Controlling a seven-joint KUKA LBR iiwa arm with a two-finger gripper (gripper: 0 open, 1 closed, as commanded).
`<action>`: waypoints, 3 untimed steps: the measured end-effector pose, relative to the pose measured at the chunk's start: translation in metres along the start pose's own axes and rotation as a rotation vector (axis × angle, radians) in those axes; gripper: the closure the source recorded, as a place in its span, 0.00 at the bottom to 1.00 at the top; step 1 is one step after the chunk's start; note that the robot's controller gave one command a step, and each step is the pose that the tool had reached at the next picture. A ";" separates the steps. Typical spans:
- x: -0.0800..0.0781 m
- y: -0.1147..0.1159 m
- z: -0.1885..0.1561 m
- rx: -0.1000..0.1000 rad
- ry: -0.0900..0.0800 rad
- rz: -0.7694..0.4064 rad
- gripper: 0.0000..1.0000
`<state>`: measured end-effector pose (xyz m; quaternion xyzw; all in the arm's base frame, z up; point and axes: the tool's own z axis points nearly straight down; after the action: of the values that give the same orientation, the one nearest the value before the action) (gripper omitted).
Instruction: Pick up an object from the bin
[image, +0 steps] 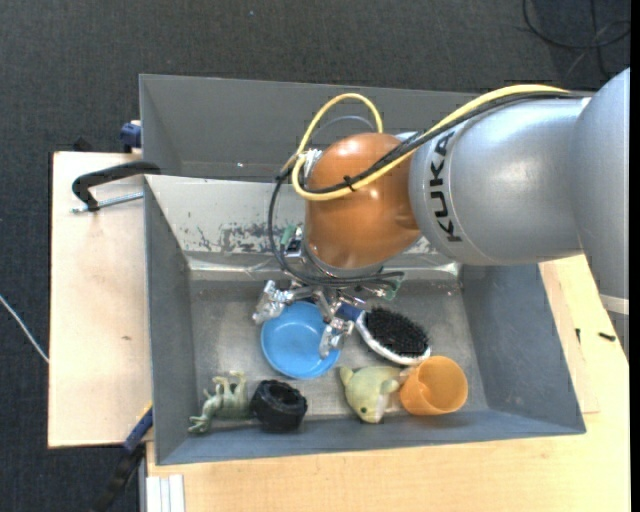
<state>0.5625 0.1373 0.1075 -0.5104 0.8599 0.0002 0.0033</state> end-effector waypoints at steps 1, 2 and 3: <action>-0.007 -0.003 0.030 0.003 -0.007 -0.397 0.00; -0.010 -0.003 0.028 -0.001 -0.002 -0.394 0.00; -0.012 -0.003 0.025 0.000 -0.003 -0.394 1.00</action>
Offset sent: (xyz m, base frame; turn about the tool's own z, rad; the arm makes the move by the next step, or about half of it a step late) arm 0.0023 -0.0005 -0.0375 -0.4008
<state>0.5713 0.1459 0.0829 -0.6688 0.7434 0.0001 0.0047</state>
